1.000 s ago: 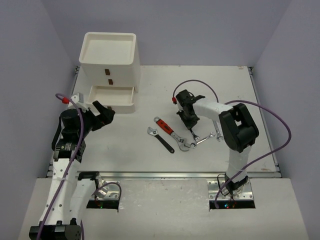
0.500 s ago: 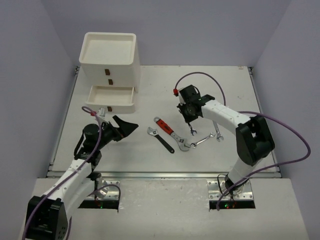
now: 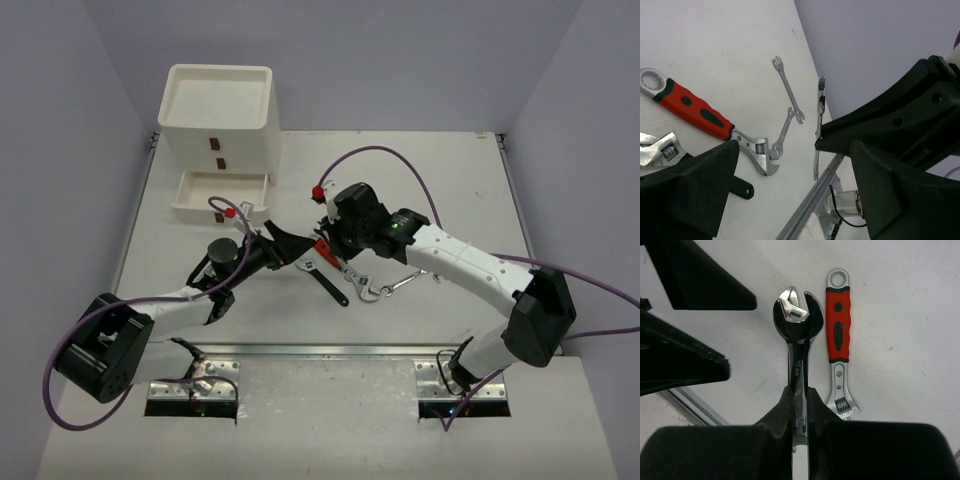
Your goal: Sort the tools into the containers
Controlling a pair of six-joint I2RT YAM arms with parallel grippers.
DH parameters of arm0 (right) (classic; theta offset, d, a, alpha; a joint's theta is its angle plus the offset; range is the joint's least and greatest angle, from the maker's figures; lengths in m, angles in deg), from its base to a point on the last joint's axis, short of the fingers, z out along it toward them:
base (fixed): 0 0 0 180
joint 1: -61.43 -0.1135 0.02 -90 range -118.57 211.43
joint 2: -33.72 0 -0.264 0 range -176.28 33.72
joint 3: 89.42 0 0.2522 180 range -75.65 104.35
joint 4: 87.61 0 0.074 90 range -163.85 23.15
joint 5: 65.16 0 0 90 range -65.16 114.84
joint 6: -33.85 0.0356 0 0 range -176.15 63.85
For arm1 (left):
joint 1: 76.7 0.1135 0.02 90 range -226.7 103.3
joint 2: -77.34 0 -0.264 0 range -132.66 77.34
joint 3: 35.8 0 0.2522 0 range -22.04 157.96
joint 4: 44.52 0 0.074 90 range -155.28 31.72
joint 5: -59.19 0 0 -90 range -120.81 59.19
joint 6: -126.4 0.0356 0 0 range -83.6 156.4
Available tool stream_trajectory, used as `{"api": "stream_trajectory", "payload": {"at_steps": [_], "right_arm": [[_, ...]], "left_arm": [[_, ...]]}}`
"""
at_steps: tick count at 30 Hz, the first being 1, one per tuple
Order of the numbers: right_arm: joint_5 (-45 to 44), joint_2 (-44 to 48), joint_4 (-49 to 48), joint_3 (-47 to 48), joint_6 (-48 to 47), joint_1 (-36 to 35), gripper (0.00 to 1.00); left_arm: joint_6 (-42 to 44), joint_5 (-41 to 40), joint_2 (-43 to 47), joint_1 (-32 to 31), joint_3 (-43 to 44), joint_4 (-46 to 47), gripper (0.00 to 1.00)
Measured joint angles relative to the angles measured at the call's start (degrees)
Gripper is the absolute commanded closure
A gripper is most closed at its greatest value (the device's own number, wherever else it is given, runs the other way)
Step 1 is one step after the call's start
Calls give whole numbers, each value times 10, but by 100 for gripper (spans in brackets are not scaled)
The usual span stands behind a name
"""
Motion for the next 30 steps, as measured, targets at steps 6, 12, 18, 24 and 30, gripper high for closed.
{"api": "stream_trajectory", "payload": {"at_steps": [6, 12, 18, 24, 30], "right_arm": [[0, 0, 0, 0, 10, -14, 100], [9, 3, 0, 0, 15, -19, 100], [26, 13, -12, 0, 24, -27, 100], [24, 18, -19, -2, 29, -27, 51], [-25, 39, -23, -10, 44, -29, 1]], "left_arm": [[-15, -24, -39, -27, 11, 58, 27], [-21, -36, -58, -36, 29, 84, 57], [-25, -41, -84, -48, 45, 95, 94], [-28, -41, -92, -54, 60, 97, 100], [-24, -91, -52, -22, 103, -59, 100]]}}
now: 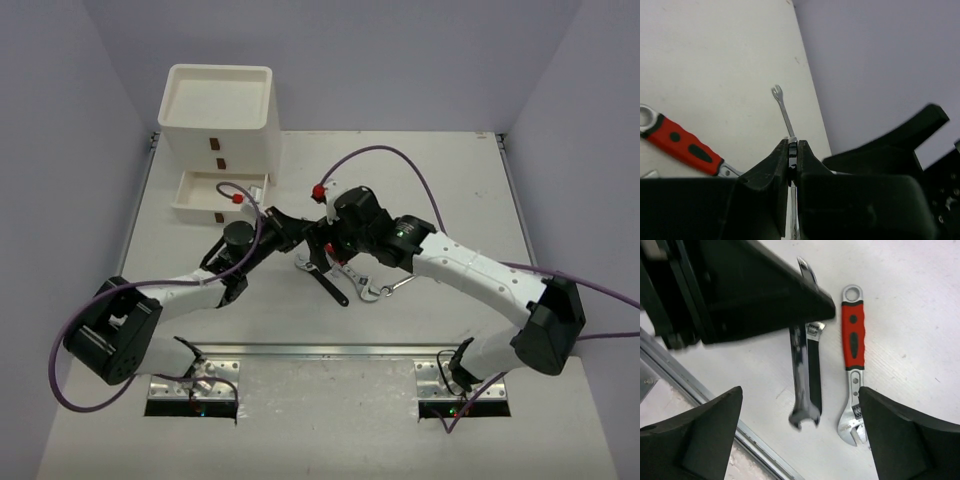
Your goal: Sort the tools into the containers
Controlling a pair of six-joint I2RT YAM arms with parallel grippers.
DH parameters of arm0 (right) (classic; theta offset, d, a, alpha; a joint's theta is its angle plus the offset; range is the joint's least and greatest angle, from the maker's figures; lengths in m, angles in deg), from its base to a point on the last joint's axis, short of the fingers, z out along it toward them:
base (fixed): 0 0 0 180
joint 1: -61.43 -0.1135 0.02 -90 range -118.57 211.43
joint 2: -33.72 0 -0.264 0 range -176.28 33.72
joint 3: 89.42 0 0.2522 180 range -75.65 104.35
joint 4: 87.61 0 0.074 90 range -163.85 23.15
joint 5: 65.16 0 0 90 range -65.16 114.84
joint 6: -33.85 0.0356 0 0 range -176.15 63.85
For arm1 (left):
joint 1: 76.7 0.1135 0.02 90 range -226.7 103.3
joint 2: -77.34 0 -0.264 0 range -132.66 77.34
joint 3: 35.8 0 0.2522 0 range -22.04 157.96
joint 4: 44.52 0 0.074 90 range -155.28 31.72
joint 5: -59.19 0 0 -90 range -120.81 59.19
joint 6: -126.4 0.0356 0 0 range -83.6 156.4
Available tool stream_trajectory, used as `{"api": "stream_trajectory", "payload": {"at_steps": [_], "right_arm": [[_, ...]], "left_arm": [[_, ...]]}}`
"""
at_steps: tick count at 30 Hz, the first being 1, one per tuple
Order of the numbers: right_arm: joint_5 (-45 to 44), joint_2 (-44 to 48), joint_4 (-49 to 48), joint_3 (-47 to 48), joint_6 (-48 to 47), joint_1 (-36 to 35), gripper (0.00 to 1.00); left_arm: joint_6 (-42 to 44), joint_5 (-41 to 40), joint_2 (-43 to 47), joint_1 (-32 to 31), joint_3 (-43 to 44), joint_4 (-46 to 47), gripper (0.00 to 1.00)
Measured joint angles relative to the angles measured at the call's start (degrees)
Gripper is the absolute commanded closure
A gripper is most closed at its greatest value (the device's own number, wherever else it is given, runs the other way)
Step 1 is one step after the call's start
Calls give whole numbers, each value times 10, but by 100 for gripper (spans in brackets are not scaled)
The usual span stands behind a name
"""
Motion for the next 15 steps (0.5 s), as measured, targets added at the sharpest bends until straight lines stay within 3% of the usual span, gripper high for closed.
{"api": "stream_trajectory", "payload": {"at_steps": [3, 7, 12, 15], "right_arm": [[-43, 42, 14, -20, 9, 10, 1], [-61, 120, 28, -75, 21, 75, 1], [-75, 166, 49, -127, 31, 154, 1], [-75, 167, 61, -144, 33, 169, 1]], "left_arm": [[-14, -33, 42, 90, 23, -97, 100], [-32, -91, 71, 227, 66, -181, 100], [-43, -131, 2, 325, 161, -221, 100], [-50, -127, -88, 352, 217, -219, 73]]}}
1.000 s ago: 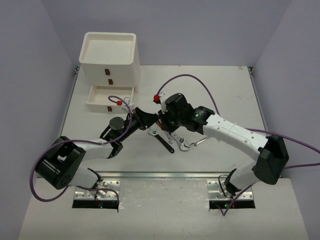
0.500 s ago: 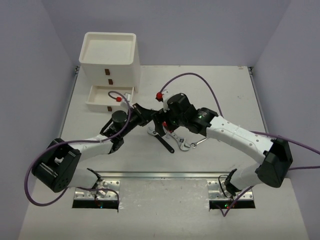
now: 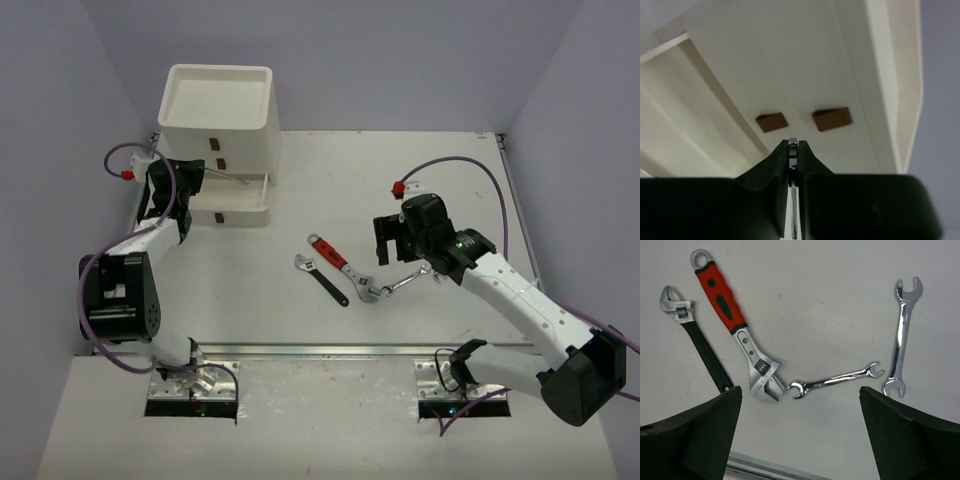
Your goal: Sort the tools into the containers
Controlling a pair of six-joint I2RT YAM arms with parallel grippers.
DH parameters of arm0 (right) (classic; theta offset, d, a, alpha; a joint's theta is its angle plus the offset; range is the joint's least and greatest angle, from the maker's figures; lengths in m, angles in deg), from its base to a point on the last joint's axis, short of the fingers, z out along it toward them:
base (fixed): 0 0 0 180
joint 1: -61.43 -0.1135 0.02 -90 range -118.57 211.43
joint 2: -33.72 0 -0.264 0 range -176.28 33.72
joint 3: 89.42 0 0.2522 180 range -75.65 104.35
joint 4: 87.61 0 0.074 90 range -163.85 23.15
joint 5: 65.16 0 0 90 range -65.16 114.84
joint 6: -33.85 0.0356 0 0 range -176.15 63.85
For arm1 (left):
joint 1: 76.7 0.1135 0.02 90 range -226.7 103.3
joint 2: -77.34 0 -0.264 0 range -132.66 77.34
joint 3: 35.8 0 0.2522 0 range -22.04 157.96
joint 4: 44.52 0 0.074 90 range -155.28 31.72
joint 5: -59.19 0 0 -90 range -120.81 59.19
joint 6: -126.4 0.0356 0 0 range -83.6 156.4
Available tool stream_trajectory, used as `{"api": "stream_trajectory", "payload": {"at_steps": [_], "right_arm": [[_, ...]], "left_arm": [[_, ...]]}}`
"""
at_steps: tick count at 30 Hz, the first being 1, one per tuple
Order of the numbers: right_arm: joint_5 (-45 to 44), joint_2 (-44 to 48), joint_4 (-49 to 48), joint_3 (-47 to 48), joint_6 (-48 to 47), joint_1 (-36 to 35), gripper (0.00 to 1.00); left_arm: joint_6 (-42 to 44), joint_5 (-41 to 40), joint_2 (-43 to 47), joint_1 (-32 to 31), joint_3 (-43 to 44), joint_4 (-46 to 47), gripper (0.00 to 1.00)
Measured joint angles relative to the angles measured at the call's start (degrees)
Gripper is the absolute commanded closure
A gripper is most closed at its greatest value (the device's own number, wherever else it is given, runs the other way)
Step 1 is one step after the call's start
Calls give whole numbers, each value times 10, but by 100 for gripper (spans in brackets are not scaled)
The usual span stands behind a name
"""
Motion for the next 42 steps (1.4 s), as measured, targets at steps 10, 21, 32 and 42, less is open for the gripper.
{"api": "stream_trajectory", "payload": {"at_steps": [10, 21, 32, 42], "right_arm": [[18, -29, 16, -10, 0, 100, 1], [59, -273, 20, 64, -39, 254, 21], [90, -458, 26, 161, -76, 282, 46], [107, -491, 57, 201, -91, 303, 79]], "left_arm": [[-21, 40, -118, 22, 40, -44, 0], [63, 94, 130, 22, 37, -179, 0], [129, 203, 347, -96, -189, -190, 0], [178, 232, 360, -120, -218, -207, 0]]}}
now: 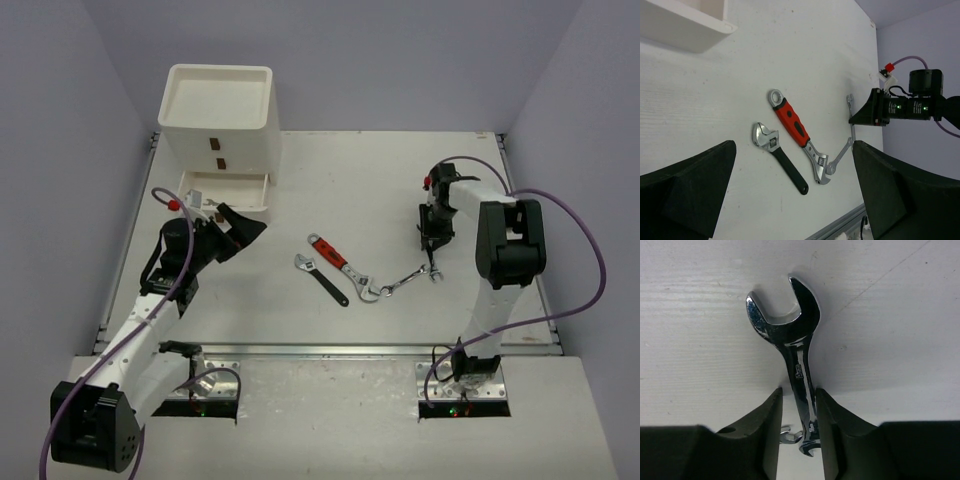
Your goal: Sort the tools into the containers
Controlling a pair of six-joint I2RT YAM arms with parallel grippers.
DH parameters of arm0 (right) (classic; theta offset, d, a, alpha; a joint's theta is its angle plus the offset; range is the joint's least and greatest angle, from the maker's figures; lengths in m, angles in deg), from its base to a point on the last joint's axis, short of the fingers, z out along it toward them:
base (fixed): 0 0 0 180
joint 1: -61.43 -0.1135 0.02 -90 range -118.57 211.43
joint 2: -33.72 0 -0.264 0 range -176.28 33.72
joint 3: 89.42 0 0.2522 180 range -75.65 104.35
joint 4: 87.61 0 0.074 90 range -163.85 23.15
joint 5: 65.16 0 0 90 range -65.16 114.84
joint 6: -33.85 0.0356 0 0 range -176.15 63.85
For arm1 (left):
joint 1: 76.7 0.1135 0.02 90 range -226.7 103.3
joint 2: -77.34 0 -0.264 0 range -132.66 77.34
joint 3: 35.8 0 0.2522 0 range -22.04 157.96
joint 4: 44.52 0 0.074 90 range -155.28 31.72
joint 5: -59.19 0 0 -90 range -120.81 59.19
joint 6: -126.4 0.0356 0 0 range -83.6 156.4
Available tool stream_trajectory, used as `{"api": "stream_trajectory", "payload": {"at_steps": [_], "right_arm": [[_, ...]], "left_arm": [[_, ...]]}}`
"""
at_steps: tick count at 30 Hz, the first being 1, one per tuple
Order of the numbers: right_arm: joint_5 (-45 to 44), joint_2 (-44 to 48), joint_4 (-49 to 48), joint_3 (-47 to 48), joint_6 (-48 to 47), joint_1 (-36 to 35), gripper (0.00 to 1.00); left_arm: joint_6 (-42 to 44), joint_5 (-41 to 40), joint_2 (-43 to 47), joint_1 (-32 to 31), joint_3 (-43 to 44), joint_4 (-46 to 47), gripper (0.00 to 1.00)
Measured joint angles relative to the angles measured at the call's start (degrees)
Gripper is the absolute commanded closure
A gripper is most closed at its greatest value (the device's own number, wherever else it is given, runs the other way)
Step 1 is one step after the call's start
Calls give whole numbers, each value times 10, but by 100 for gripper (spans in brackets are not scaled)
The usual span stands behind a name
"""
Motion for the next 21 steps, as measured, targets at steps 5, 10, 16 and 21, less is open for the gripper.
{"api": "stream_trajectory", "payload": {"at_steps": [5, 10, 16, 21], "right_arm": [[2, -2, 4, 5, -5, 3, 100], [-9, 14, -13, -12, -4, -4, 100], [-37, 68, -80, -80, 0, -47, 100], [-43, 134, -115, -120, 5, -84, 100]], "left_arm": [[9, 8, 0, 0, 0, 0, 0], [6, 23, -9, 0, -5, 28, 0], [-19, 25, -75, -26, -24, 89, 0], [-35, 26, -135, -64, -24, 126, 0]]}}
